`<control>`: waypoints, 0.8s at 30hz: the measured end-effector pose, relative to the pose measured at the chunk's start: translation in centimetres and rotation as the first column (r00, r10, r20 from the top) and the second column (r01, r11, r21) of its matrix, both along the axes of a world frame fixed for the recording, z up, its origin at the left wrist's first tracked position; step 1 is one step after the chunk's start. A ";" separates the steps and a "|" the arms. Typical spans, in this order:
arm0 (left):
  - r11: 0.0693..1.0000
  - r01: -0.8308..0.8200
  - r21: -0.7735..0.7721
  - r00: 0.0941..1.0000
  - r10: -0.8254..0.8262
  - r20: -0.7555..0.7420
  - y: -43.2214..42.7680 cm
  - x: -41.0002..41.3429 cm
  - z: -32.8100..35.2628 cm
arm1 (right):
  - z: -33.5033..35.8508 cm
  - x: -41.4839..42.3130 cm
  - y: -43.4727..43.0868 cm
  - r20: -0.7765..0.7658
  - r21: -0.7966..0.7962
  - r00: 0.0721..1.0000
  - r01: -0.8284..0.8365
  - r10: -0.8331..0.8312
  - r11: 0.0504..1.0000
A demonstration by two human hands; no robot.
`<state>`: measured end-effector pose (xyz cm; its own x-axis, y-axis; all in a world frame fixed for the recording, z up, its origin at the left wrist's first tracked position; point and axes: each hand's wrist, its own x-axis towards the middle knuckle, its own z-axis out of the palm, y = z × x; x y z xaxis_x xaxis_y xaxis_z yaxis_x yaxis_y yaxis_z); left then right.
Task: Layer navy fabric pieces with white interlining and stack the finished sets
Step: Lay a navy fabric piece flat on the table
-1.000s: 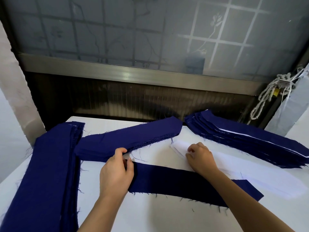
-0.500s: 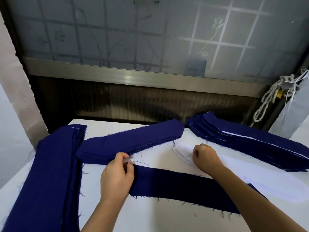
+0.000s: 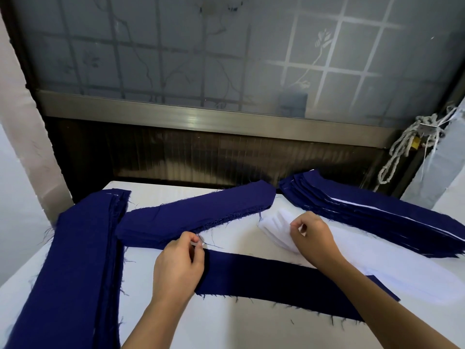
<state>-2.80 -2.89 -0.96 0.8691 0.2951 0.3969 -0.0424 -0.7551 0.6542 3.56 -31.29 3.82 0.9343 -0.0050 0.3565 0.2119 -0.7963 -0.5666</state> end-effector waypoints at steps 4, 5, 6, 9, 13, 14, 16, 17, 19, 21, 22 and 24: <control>0.999 0.042 0.021 0.998 -0.043 0.052 -0.1 -0.1 0.2 | 1.9 -1.9 3.1 0.101 -0.098 0.984 -0.134 0.144 0.986; 0.998 0.064 0.020 0.995 -0.066 0.071 -0.1 -0.2 0.3 | 2.2 -2.5 4.2 0.089 -0.108 0.982 -0.160 0.170 0.981; 0.996 0.093 0.009 0.992 -0.094 0.087 -0.1 -0.3 0.3 | 2.3 -3.2 5.3 0.072 -0.113 0.979 -0.179 0.188 0.977; 0.977 0.198 -0.075 0.976 -0.189 0.111 0.0 -0.8 0.6 | 1.5 -5.3 8.8 0.075 -0.201 0.968 -0.219 0.238 0.955; 0.950 0.308 -0.050 0.951 -0.307 0.030 0.2 -0.8 0.6 | -0.6 -7.8 13.2 0.107 -0.373 0.939 -0.267 0.327 0.889; 0.949 0.314 -0.025 0.950 -0.314 0.010 0.3 -0.7 0.6 | -1.2 -8.0 13.7 0.138 -0.371 0.931 -0.268 0.339 0.889; 0.955 0.298 -0.015 0.955 -0.298 0.004 0.3 -0.6 0.5 | -2.1 -7.8 14.0 0.137 -0.324 0.925 -0.296 0.355 0.898; 0.958 0.286 -0.005 0.958 -0.286 0.017 0.3 -0.6 0.5 | -2.5 -7.4 13.8 0.103 -0.291 0.930 -0.311 0.353 0.905; 0.958 0.281 0.059 0.957 -0.284 0.058 0.1 -0.8 0.5 | -3.1 -6.5 12.7 0.034 -0.245 0.932 -0.342 0.360 0.907; 0.951 0.282 0.127 0.951 -0.294 0.093 0.0 -0.9 0.4 | -3.1 -5.7 11.3 0.012 -0.249 0.932 -0.347 0.361 0.904; 0.951 0.275 0.139 0.952 -0.290 0.101 0.0 -0.9 0.3 | -3.2 -5.2 10.6 -0.008 -0.261 0.935 -0.344 0.354 0.902; 0.959 0.247 0.136 0.960 -0.261 0.100 0.1 -0.7 0.2 | -3.1 -4.6 8.8 -0.054 -0.289 0.942 -0.331 0.330 0.898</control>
